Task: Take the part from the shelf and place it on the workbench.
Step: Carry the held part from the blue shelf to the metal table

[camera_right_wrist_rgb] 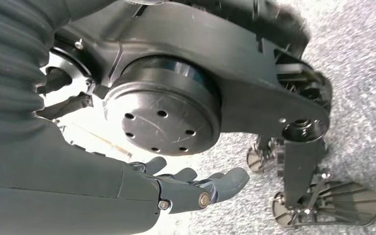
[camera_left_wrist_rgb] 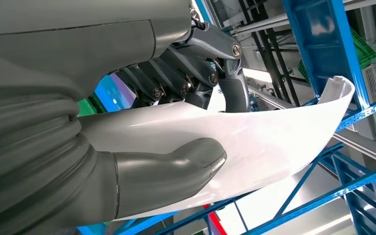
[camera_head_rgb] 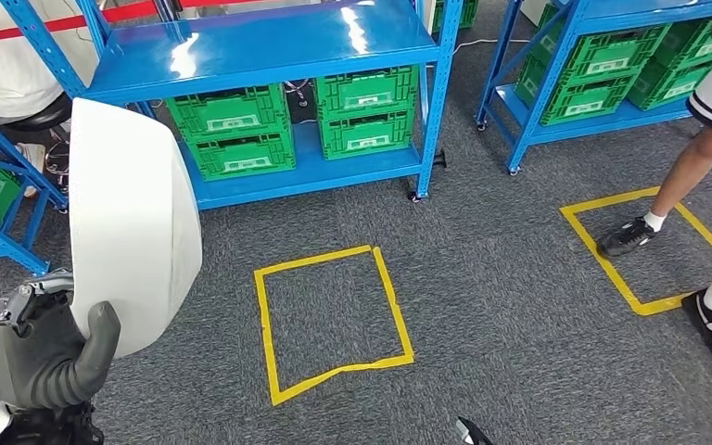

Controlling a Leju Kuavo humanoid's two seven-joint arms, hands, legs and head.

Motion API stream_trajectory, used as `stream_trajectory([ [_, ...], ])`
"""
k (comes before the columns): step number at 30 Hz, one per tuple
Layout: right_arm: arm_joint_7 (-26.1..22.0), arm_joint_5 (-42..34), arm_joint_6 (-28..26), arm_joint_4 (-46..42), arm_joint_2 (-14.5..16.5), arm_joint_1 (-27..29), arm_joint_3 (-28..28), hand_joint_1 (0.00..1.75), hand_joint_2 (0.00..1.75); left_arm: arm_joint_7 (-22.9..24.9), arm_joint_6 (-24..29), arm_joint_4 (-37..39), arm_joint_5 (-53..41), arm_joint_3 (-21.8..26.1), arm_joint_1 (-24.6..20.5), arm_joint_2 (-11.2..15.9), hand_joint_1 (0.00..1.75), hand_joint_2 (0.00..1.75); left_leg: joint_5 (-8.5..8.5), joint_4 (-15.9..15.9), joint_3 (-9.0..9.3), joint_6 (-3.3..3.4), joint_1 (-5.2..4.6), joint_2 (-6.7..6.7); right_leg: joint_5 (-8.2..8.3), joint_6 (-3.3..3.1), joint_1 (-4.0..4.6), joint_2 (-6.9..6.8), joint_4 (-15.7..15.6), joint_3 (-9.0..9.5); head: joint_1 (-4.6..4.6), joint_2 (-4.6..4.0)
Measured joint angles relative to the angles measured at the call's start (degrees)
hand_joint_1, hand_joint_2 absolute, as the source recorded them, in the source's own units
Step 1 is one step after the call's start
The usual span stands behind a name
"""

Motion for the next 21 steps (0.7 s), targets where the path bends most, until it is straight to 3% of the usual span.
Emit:
stream_trajectory([
  [2, -0.05, 0.14, 0.16, 0.00, 0.05, -0.02, 0.00, 0.00, 1.75, -0.17, 0.02, -0.02, 0.35, 0.00, -0.23, 0.17, 1.75, 1.75, -0.67, -5.71, 3.45, 0.64, -0.51, -0.09, 0.95, 0.54, -0.18, -0.06, -0.11, -0.50, 0.01, 0.00],
  [4, -0.14, 0.13, 0.09, 0.00, 0.03, -0.02, 0.01, 0.00, 1.75, -0.26, 0.03, 0.04, 0.58, 0.00, -0.37, 0.30, 1.75, 1.75, -0.04, -7.23, 3.58, 0.91, -0.69, -0.06, 1.90, 1.20, -0.41, -0.15, -0.39, -0.97, -0.04, 0.00],
  [5, -0.18, 0.12, 0.05, 0.00, 0.00, 0.01, 0.01, 0.00, 1.75, -0.26, 0.03, 0.10, 0.72, 0.00, -0.42, 0.36, 1.75, 1.75, 0.70, -7.61, 3.19, 1.14, -0.59, 0.03, 1.60, 1.53, -0.47, -0.05, -0.22, -1.28, -0.02, 0.00],
  [6, -0.11, 0.12, 0.02, 0.00, -0.03, 0.06, 0.02, 0.00, 1.75, -0.26, 0.03, 0.20, 0.92, 0.00, -0.47, 0.40, 1.75, 1.75, 1.44, -7.99, 2.70, 1.43, -0.40, 0.15, 0.32, 1.85, -0.49, 0.09, 0.69, -1.76, 0.05, 0.00],
  [7, 0.00, 0.13, -0.04, 0.00, -0.07, 0.09, 0.02, 0.00, 1.75, -0.26, 0.03, 0.33, 1.19, 0.00, -0.53, 0.43, 1.75, 1.75, 2.17, -8.24, 2.03, 1.64, -0.17, 0.27, -2.02, 2.18, -0.55, 0.25, 2.75, -2.47, 0.14, 0.00],
  [9, 0.23, 0.14, -0.21, 0.00, -0.08, 0.10, 0.02, 0.00, 1.75, -0.22, 0.02, 0.67, 1.76, 0.00, -0.62, 0.46, 1.75, 1.75, 3.35, -7.96, 0.33, 1.87, -0.06, 0.40, -7.49, 2.84, -0.92, 0.41, 9.66, -4.24, 0.30, 0.00],
  [10, 0.25, 0.14, -0.38, 0.00, -0.10, 0.10, 0.02, 0.00, 1.75, -0.20, 0.01, 0.87, 1.97, 0.00, -0.62, 0.48, 1.75, 1.75, 3.90, -7.66, -0.64, 1.79, 0.01, 0.45, -8.96, 3.15, -1.11, 0.41, 13.17, -4.85, 0.30, 0.00],
  [11, 0.24, 0.13, -0.52, 0.00, -0.13, 0.10, 0.02, 0.00, 1.75, -0.18, 0.00, 1.07, 2.09, 0.00, -0.63, 0.50, 1.75, 1.75, 4.43, -7.28, -1.66, 1.65, 0.14, 0.51, -9.01, 3.45, -1.28, 0.41, 15.46, -4.86, 0.30, 0.00],
  [12, 0.25, 0.11, -0.66, 0.00, -0.15, 0.09, 0.02, 0.00, 1.75, -0.14, 0.00, 1.27, 2.20, 0.00, -0.64, 0.52, 1.75, 1.75, 4.93, -6.79, -2.80, 1.41, 0.34, 0.55, -7.77, 3.77, -1.47, 0.41, 15.97, -4.00, 0.31, 0.00],
  [13, 0.26, 0.08, -0.78, 0.00, -0.16, 0.08, 0.02, 0.00, 1.75, -0.08, -0.02, 1.47, 2.27, 0.00, -0.68, 0.53, 1.75, 1.75, 5.39, -6.16, -4.02, 1.11, 0.60, 0.57, -6.03, 4.12, -1.70, 0.40, 14.51, -2.15, 0.30, 0.00],
  [14, 0.29, 0.05, -0.80, -0.01, -0.16, 0.02, 0.02, 0.00, 1.75, -0.03, -0.04, 1.62, 2.38, 0.00, -0.73, 0.54, 1.75, 1.75, 5.77, -5.42, -5.18, 0.76, 0.80, 0.55, -4.93, 4.49, -1.99, 0.40, 11.39, 0.55, 0.35, 0.00],
  [15, 0.37, 0.02, -0.75, -0.01, -0.15, -0.07, 0.02, 0.00, 1.75, -0.05, -0.06, 1.73, 2.50, 0.00, -0.82, 0.54, 1.75, 1.75, 6.05, -4.57, -6.30, 0.38, 0.93, 0.52, -5.06, 4.66, -2.10, 0.44, 7.21, 3.62, 0.47, 0.00],
  [17, 0.32, 0.04, -0.60, -0.03, -0.13, -0.19, 0.02, 0.00, 1.75, -0.42, -0.08, 1.85, 2.68, -0.02, -1.07, 0.56, 1.75, 1.75, 6.55, -3.46, -7.51, -0.46, 0.93, 0.46, -7.05, 3.92, -2.03, 0.51, 1.46, 7.27, 0.66, 0.00],
  [19, 0.22, 0.10, -0.50, -0.04, -0.13, -0.12, 0.02, 0.00, 1.75, -0.89, -0.02, 1.98, 2.69, -0.07, -1.34, 0.59, 1.75, 1.75, 7.23, -3.42, -7.69, -1.30, 1.05, 0.44, -7.56, 2.45, -1.75, 0.47, 0.44, 7.38, 0.66, 0.00],
  [21, 0.25, 0.13, -0.49, -0.04, -0.14, -0.07, 0.02, 0.00, 1.75, -1.07, 0.08, 2.14, 2.69, -0.10, -1.50, 0.67, 1.75, 1.75, 6.10, -2.63, -8.11, -1.95, 1.29, 0.39, -6.72, 1.37, -1.75, 0.26, 0.40, 6.82, 0.60, 0.00],
])
